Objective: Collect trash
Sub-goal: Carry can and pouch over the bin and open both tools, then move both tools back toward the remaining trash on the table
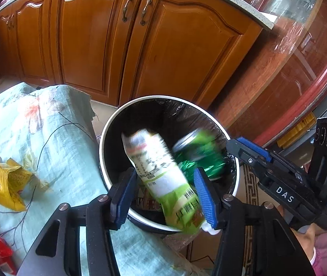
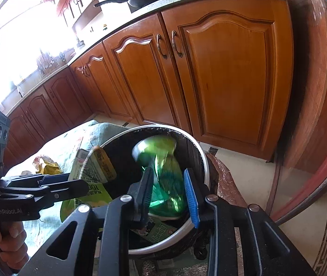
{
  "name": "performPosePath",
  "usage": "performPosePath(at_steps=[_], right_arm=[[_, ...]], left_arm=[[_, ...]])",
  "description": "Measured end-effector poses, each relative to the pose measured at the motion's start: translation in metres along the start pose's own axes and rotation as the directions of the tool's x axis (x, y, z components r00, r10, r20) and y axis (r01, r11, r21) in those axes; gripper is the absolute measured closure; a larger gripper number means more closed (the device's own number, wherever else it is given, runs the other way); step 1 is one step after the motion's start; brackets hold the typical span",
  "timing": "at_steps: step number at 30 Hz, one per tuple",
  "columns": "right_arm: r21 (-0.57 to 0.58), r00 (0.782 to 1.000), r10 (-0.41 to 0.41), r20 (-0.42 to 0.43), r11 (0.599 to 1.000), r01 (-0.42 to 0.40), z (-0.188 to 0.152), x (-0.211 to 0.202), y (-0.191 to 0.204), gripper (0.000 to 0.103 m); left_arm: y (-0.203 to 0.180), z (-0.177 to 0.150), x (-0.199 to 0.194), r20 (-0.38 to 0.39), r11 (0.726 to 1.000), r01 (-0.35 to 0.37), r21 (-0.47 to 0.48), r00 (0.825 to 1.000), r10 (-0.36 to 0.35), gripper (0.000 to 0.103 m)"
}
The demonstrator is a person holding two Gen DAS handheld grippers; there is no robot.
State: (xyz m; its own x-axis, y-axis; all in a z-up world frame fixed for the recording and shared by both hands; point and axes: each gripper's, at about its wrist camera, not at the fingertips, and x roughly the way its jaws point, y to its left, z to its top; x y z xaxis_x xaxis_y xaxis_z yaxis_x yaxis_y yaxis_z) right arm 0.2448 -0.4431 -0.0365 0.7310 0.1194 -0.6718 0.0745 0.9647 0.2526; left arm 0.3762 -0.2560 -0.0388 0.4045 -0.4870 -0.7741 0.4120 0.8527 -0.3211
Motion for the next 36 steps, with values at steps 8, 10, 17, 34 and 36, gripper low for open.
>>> performPosePath(at_steps=[8, 10, 17, 34, 36], right_arm=[[0.023, 0.999, 0.032, 0.031, 0.999, -0.033, -0.005, -0.013, 0.007, 0.044], [0.032, 0.998, 0.045, 0.041, 0.998, -0.046, -0.009, -0.019, 0.011, 0.037], [0.059, 0.991, 0.124, 0.049, 0.99, -0.127, -0.032, -0.033, 0.039, 0.019], [0.009, 0.96, 0.276, -0.053, 0.961, -0.276, -0.091, -0.026, 0.145, 0.018], [-0.003, 0.956, 0.287, -0.066, 0.958, -0.288, -0.095, -0.025, 0.155, 0.018]], left_arm=[[0.017, -0.024, -0.03, 0.06, 0.998, 0.028, -0.062, 0.998, -0.024, 0.039], [0.021, -0.037, -0.041, 0.08, 0.997, 0.023, -0.076, 0.997, -0.017, 0.039], [0.038, -0.093, -0.083, 0.137, 0.991, -0.019, -0.131, 0.99, 0.037, 0.038], [0.105, -0.204, -0.199, 0.207, 0.95, -0.149, -0.273, 0.956, 0.209, 0.038], [0.113, -0.212, -0.208, 0.208, 0.946, -0.151, -0.287, 0.954, 0.215, 0.038]])
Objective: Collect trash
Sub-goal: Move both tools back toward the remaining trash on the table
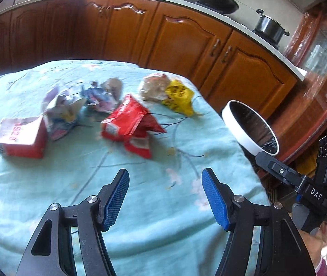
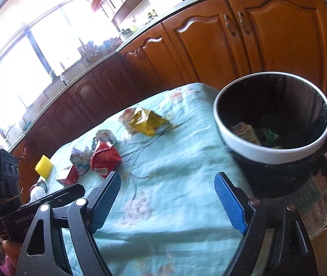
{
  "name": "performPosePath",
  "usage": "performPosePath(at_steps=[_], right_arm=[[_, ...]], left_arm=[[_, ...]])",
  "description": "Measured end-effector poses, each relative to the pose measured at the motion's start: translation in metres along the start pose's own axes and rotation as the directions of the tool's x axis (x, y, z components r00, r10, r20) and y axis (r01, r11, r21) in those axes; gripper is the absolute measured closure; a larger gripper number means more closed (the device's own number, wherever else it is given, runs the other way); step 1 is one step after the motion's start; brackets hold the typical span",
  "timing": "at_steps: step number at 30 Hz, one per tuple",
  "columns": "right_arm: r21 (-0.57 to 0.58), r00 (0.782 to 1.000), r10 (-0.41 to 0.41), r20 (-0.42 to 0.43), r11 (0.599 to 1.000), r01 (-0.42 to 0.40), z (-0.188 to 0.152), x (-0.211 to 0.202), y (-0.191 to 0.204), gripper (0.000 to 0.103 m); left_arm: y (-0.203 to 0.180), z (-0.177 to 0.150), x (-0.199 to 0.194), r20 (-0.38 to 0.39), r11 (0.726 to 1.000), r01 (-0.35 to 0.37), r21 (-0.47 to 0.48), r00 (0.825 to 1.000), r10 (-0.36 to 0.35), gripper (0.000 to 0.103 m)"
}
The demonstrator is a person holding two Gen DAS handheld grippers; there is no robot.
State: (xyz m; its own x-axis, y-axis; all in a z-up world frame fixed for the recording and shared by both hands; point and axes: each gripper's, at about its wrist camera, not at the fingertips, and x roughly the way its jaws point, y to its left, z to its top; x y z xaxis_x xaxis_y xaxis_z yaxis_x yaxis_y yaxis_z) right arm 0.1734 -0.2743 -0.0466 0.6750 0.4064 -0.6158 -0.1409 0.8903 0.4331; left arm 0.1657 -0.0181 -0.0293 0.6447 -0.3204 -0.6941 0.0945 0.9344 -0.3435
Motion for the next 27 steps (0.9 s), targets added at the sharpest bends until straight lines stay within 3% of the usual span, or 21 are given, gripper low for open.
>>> performPosePath(at_steps=[16, 20, 27], right_arm=[[-0.094, 0.995, 0.065, -0.074, 0.993, -0.071, -0.009, 0.041, 0.069, 0.018], [-0.104, 0.994, 0.072, -0.088, 0.991, -0.081, -0.007, 0.052, 0.078, 0.018], [-0.116, 0.991, 0.079, -0.111, 0.989, -0.092, -0.001, 0.074, 0.091, 0.018]], left_arm=[[0.077, -0.008, -0.046, 0.045, 0.99, -0.116, -0.083, 0.992, 0.12, 0.036], [0.092, -0.005, -0.055, 0.06, 0.982, -0.143, -0.127, 0.987, 0.152, 0.024], [0.109, 0.01, -0.052, 0.064, 0.958, -0.251, -0.14, 0.963, 0.262, 0.014]])
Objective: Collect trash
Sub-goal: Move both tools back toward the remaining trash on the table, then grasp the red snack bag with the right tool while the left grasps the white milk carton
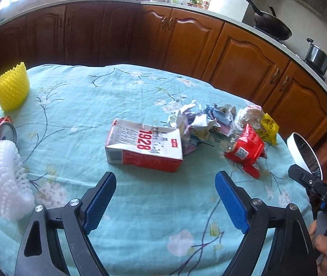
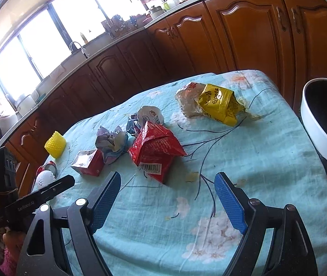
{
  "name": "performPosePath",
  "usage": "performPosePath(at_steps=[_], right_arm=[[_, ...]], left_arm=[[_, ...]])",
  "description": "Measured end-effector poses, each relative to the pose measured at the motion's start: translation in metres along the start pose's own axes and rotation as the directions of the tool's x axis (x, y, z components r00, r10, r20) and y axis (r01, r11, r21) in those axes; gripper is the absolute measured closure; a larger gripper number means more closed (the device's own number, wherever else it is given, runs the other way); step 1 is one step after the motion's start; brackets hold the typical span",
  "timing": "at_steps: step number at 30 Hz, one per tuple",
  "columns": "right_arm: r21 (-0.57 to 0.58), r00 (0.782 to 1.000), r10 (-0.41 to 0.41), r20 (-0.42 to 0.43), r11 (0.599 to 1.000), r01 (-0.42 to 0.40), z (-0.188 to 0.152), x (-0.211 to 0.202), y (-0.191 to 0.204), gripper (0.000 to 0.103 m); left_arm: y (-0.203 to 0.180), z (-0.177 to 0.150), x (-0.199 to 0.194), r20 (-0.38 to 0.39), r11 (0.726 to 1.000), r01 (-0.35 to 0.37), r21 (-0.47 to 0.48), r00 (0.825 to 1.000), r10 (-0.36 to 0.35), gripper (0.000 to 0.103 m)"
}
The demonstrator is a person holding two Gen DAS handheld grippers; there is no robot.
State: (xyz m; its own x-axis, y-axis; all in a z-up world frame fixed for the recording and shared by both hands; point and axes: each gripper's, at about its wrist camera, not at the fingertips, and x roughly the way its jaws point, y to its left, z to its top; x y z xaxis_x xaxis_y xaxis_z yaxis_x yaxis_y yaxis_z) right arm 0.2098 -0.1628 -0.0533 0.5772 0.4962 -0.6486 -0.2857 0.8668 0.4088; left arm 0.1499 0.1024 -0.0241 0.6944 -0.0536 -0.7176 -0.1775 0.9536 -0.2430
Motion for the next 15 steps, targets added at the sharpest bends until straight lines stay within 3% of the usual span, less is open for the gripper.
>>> performPosePath(at_steps=[5, 15], right_arm=[[-0.005, 1.0, 0.005, -0.019, 1.0, -0.005, 0.01, 0.018, 0.005, 0.018], [0.006, 0.995, 0.006, -0.095, 1.0, -0.005, 0.026, 0.068, 0.009, 0.018]], left_arm=[[0.0, 0.014, 0.02, -0.007, 0.997, -0.064, 0.033, 0.998, 0.064, 0.013], [-0.007, 0.027, 0.059, -0.06, 0.993, -0.089, 0.078, 0.994, 0.094, 0.009]])
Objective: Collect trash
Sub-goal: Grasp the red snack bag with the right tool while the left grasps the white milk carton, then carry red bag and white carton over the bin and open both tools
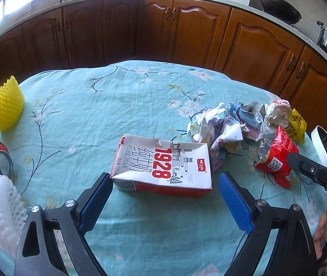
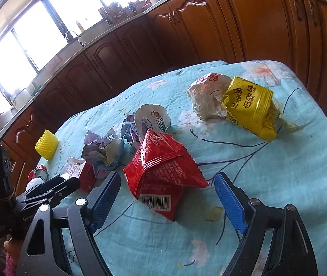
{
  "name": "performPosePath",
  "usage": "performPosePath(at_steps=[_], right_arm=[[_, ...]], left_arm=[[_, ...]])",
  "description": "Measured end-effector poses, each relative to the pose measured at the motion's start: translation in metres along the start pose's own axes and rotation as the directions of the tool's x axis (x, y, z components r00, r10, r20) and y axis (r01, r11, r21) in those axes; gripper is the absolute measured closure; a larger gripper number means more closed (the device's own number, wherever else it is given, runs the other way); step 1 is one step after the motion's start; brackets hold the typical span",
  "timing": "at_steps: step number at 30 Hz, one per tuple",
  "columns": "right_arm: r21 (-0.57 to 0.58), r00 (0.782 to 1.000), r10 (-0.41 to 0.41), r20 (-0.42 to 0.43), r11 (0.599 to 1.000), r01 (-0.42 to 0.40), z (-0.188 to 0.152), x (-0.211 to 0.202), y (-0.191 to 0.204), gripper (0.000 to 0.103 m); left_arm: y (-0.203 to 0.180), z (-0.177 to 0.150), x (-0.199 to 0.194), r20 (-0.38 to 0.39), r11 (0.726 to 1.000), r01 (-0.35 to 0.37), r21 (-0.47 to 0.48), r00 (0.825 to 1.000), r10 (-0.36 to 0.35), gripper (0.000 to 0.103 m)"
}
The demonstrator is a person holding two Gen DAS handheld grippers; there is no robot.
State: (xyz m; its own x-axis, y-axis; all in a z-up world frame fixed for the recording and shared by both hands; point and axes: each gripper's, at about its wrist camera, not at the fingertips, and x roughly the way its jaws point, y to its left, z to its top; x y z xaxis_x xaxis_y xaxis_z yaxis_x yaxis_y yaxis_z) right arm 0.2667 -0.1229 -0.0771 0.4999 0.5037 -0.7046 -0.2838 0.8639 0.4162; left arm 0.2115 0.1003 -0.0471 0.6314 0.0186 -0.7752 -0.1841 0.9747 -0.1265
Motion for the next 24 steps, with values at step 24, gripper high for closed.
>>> performPosePath(at_steps=[24], right_arm=[[0.01, 0.997, -0.01, 0.078, 1.0, 0.01, -0.027, -0.065, -0.029, 0.058]], left_arm=[[-0.041, -0.023, -0.043, 0.083, 0.989, 0.136, 0.058, 0.987, -0.141, 0.015]])
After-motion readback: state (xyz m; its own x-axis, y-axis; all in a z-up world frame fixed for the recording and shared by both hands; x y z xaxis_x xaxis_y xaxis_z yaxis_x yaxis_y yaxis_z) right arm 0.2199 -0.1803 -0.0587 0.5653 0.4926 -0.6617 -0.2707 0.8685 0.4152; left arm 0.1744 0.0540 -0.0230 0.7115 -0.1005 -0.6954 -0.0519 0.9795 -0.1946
